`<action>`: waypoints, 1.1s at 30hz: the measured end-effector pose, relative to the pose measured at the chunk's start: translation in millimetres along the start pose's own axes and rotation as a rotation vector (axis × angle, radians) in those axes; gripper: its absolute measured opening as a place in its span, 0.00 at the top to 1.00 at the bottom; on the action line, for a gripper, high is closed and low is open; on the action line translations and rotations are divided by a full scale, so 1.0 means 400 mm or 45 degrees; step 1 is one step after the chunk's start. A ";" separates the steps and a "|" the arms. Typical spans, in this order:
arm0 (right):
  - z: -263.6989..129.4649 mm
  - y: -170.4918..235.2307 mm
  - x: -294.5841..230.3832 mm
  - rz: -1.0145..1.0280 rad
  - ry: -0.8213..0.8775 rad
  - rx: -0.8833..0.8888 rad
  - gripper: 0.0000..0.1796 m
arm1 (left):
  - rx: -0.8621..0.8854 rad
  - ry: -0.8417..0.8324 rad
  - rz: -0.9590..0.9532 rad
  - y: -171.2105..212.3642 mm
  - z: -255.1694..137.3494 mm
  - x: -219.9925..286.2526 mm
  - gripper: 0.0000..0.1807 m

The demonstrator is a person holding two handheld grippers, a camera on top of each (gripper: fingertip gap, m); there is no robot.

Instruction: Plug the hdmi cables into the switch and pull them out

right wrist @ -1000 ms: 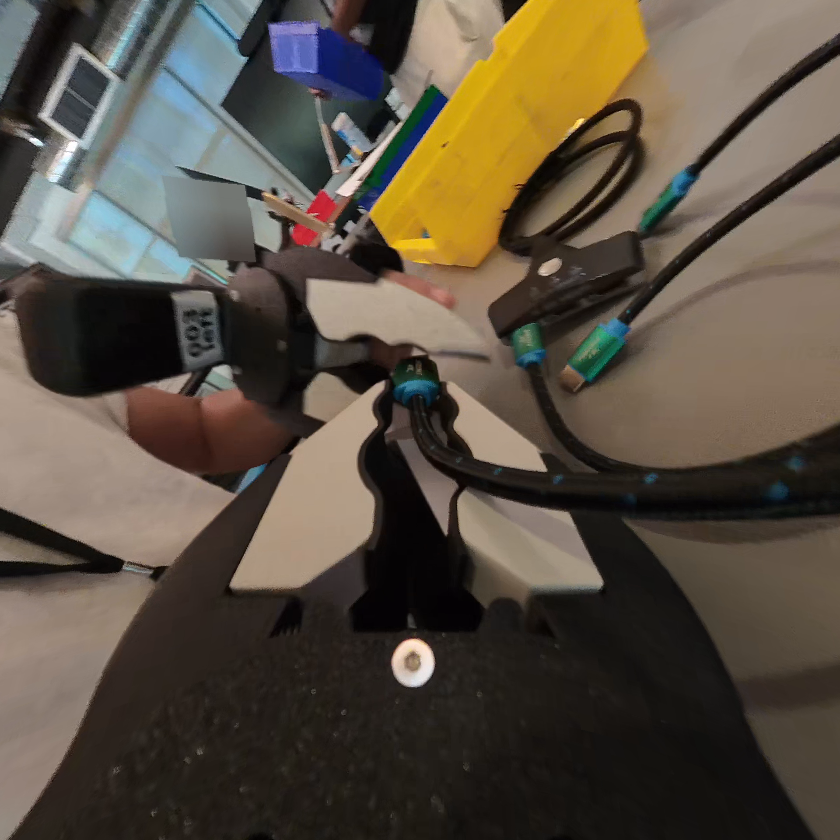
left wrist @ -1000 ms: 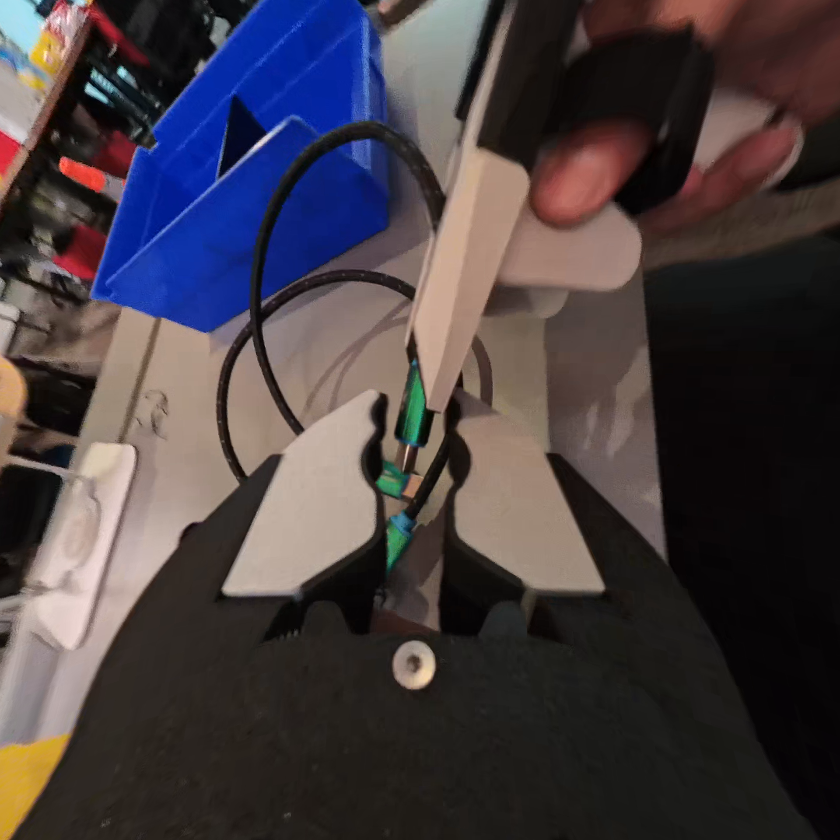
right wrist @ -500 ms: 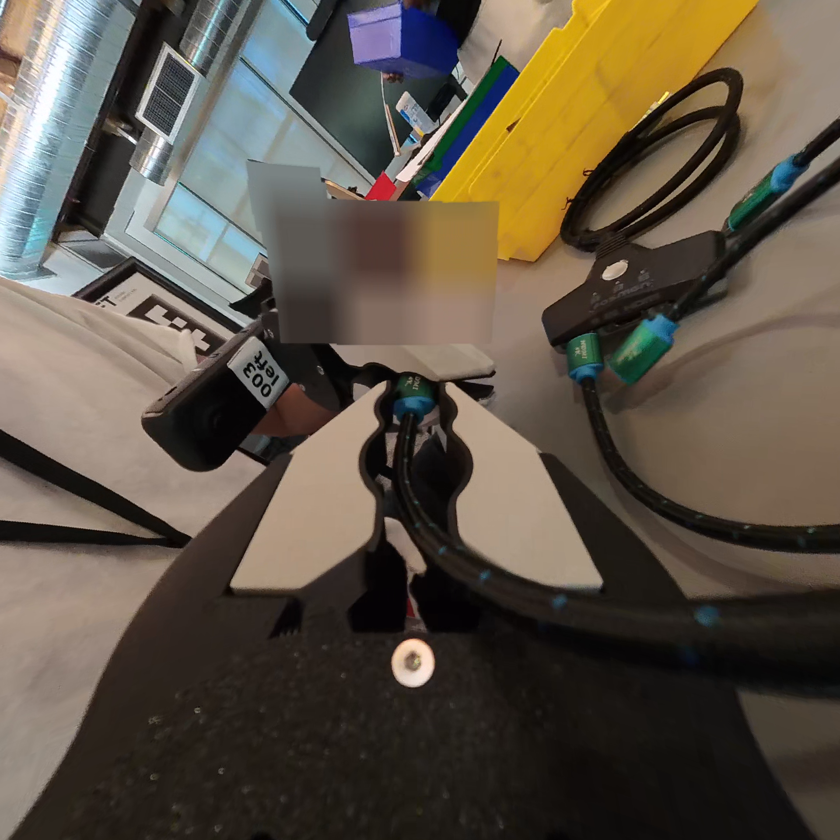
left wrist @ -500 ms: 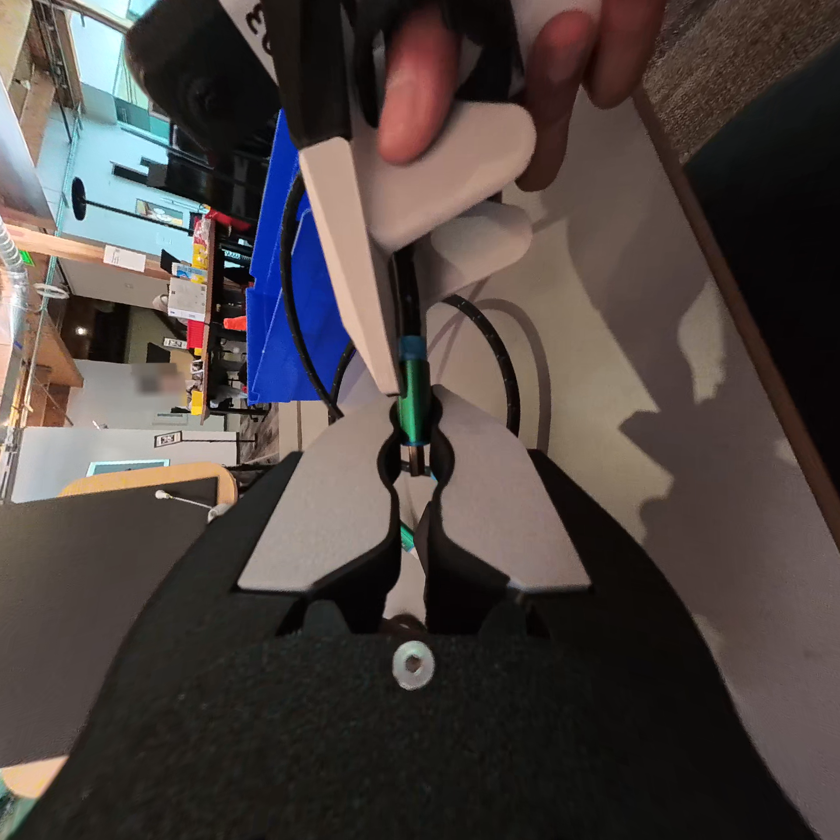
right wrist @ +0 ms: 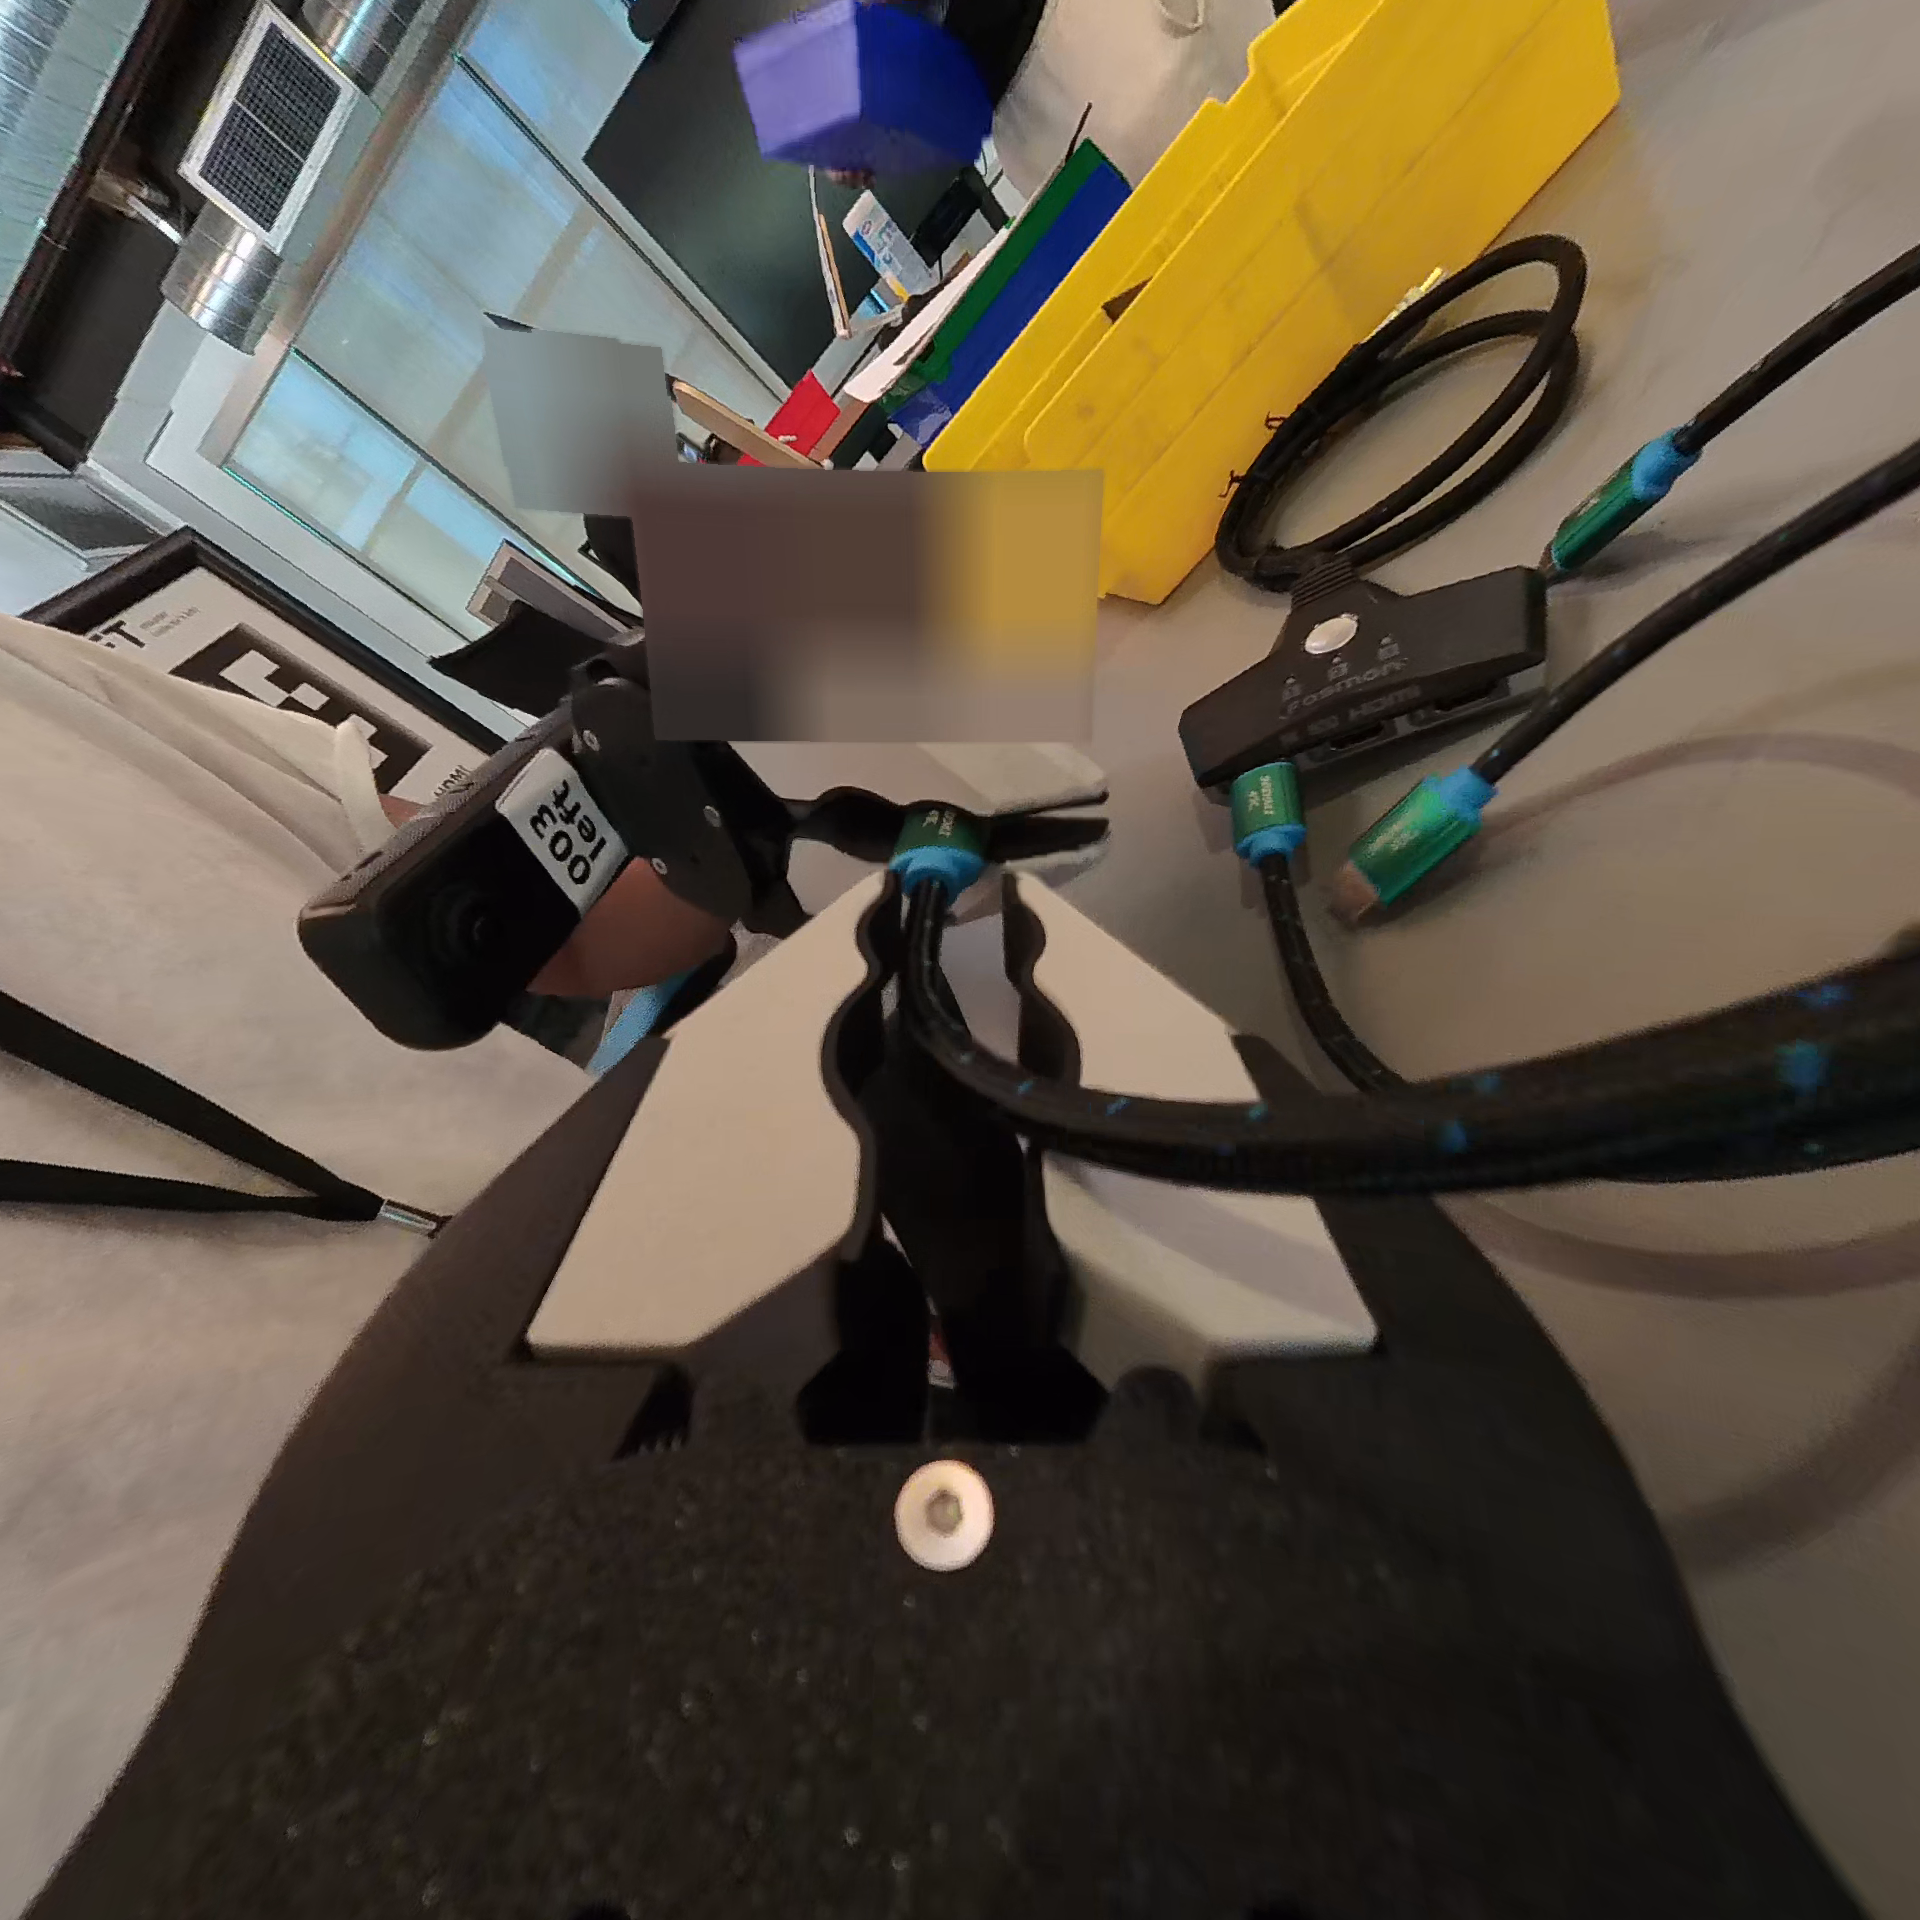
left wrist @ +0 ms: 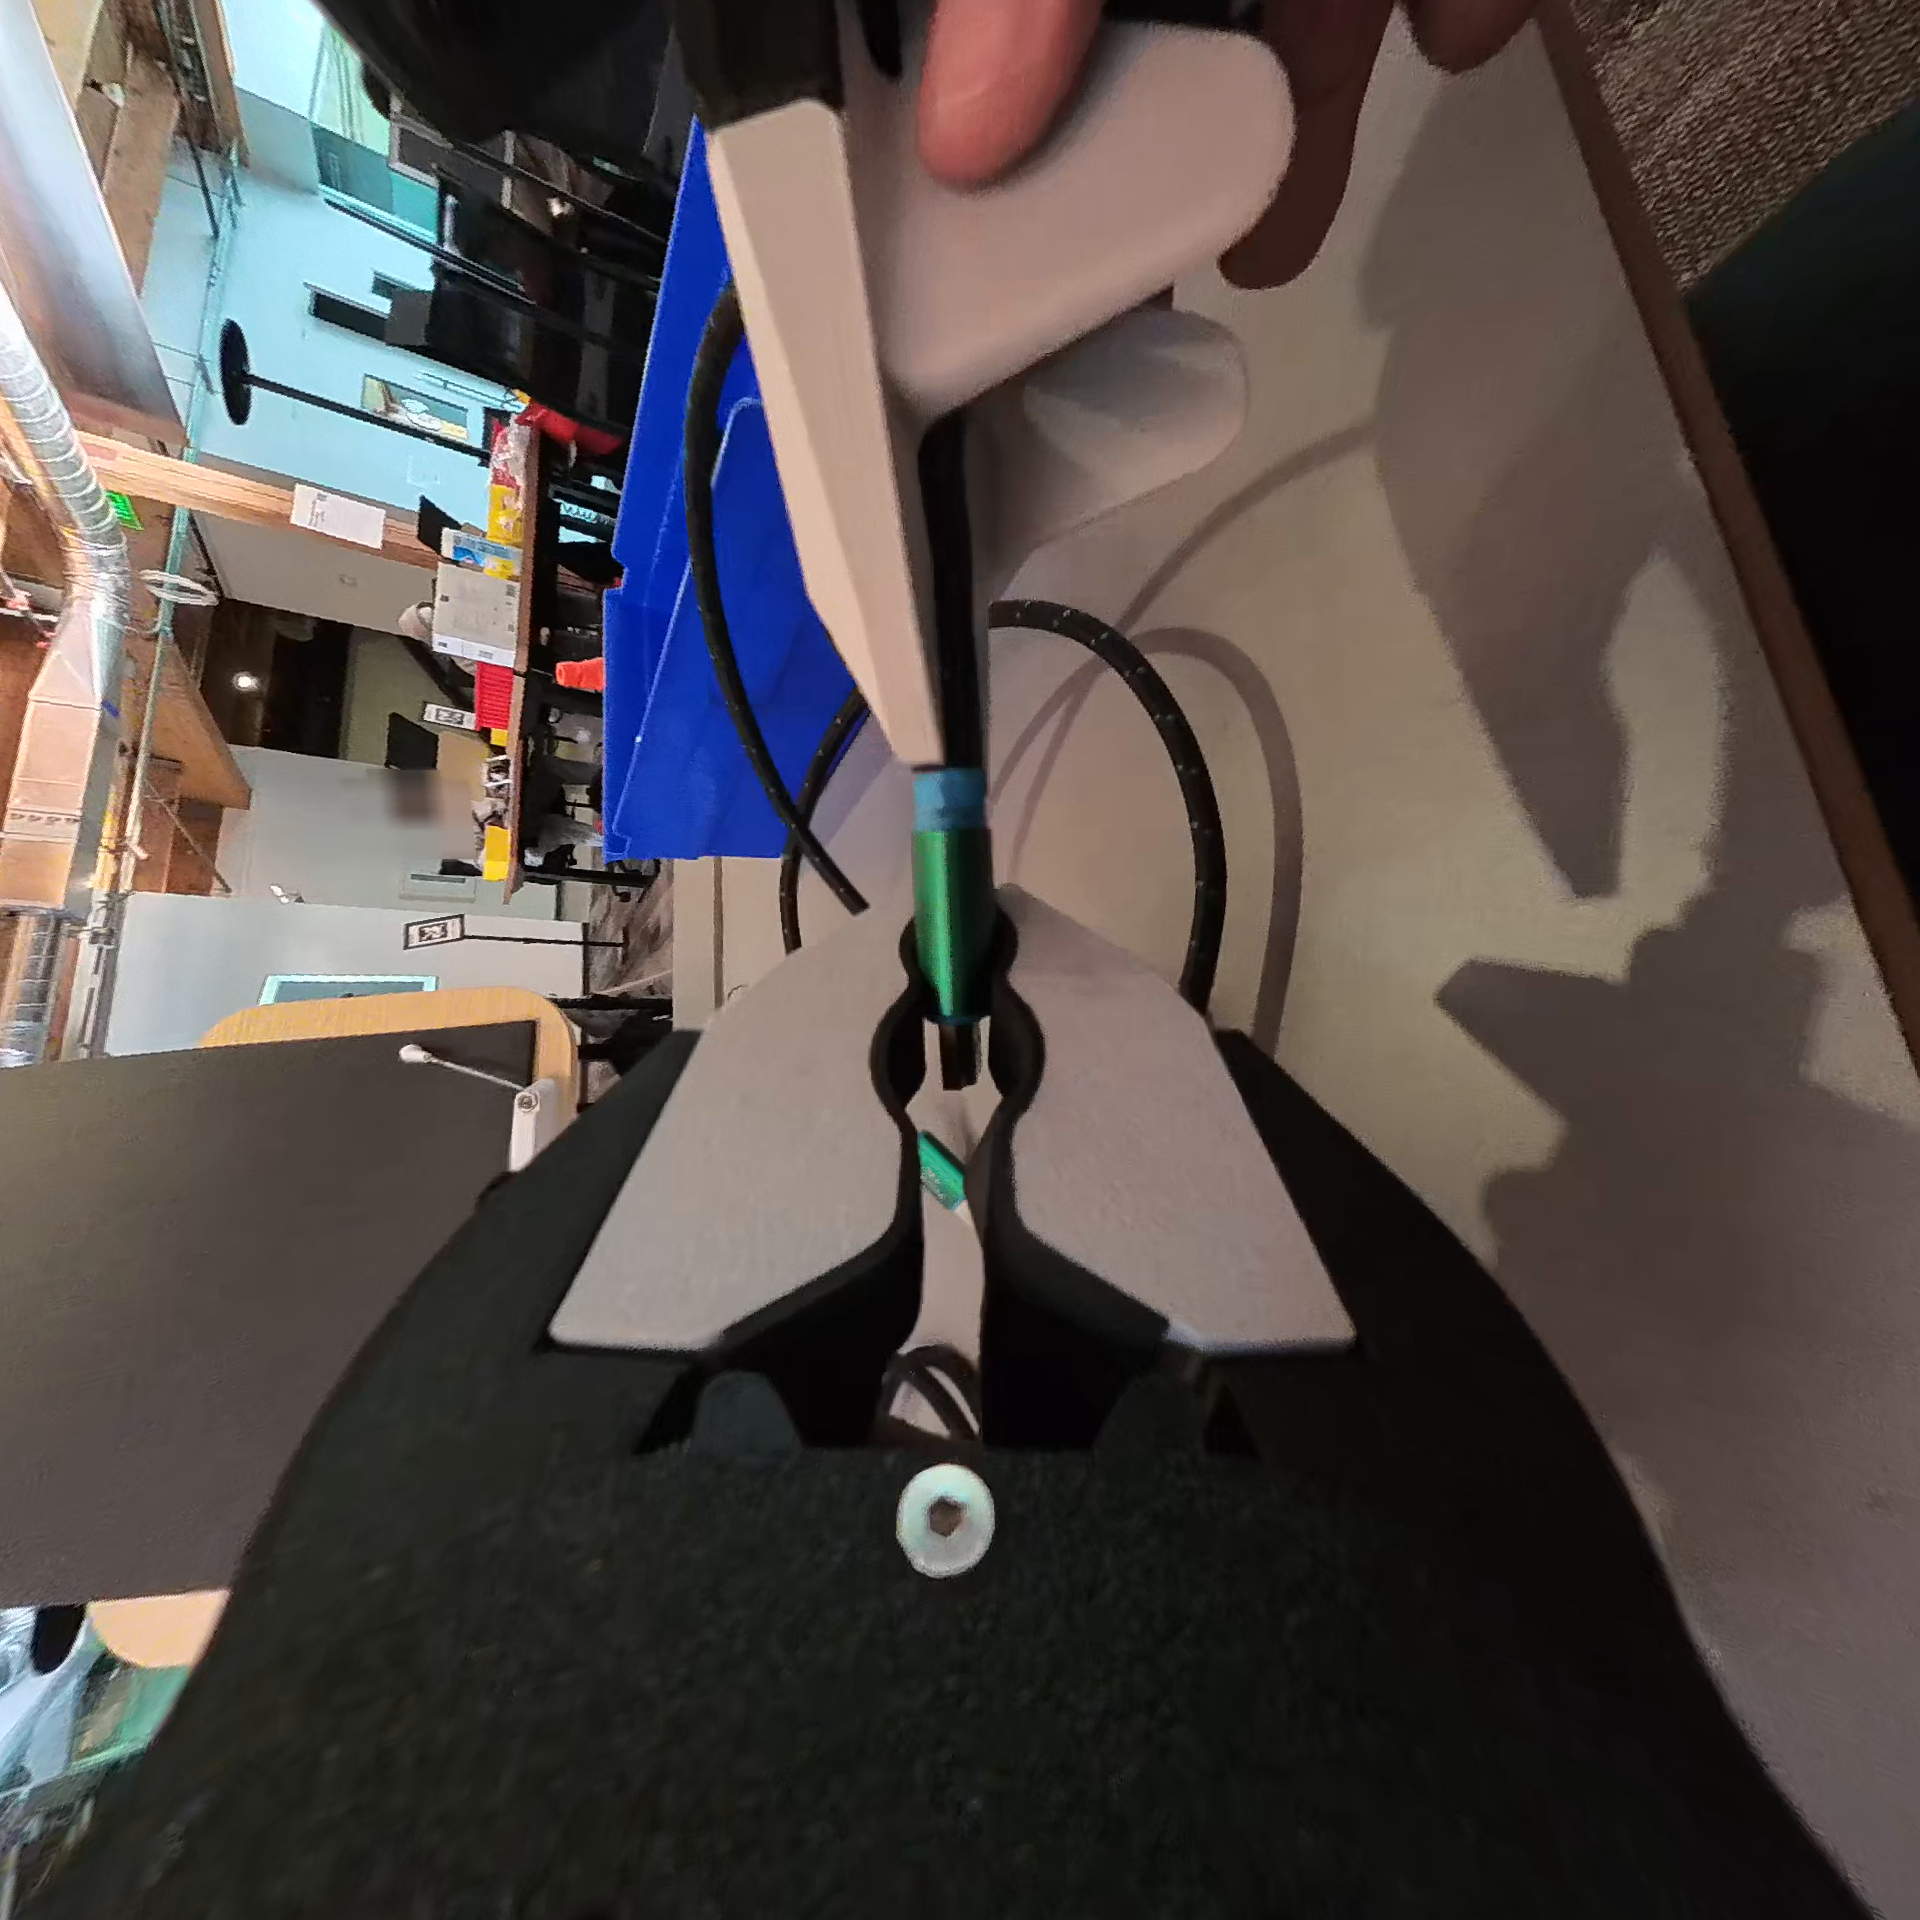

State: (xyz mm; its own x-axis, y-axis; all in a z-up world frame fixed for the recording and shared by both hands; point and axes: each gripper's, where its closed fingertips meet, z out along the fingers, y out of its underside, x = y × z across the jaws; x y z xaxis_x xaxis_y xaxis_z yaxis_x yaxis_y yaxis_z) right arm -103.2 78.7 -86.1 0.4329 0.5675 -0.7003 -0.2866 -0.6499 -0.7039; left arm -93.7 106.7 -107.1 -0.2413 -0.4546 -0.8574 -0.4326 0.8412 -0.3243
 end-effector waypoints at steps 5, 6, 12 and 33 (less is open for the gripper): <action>0.012 0.004 0.004 0.005 0.014 0.004 0.96 | -0.032 -0.021 0.013 0.011 0.007 -0.012 0.97; 0.012 0.000 0.003 0.016 0.005 0.023 0.96 | -0.025 -0.024 0.005 0.011 0.006 -0.015 0.97; -0.001 -0.033 -0.017 0.092 -0.104 0.135 0.91 | -0.013 -0.048 0.041 0.009 -0.002 -0.010 0.96; -0.154 -0.156 -0.027 -0.901 0.708 0.255 0.97 | -0.445 -0.055 -1.695 0.294 -0.019 0.084 0.57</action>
State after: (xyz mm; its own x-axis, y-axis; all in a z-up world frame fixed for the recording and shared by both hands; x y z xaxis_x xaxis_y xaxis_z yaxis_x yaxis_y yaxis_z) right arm -37.5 81.9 -27.4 0.8971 0.4412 0.0228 0.0817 -0.1149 -0.9900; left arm -159.3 187.9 -171.0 0.5473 -0.8369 0.0045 -0.5093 -0.3374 -0.7917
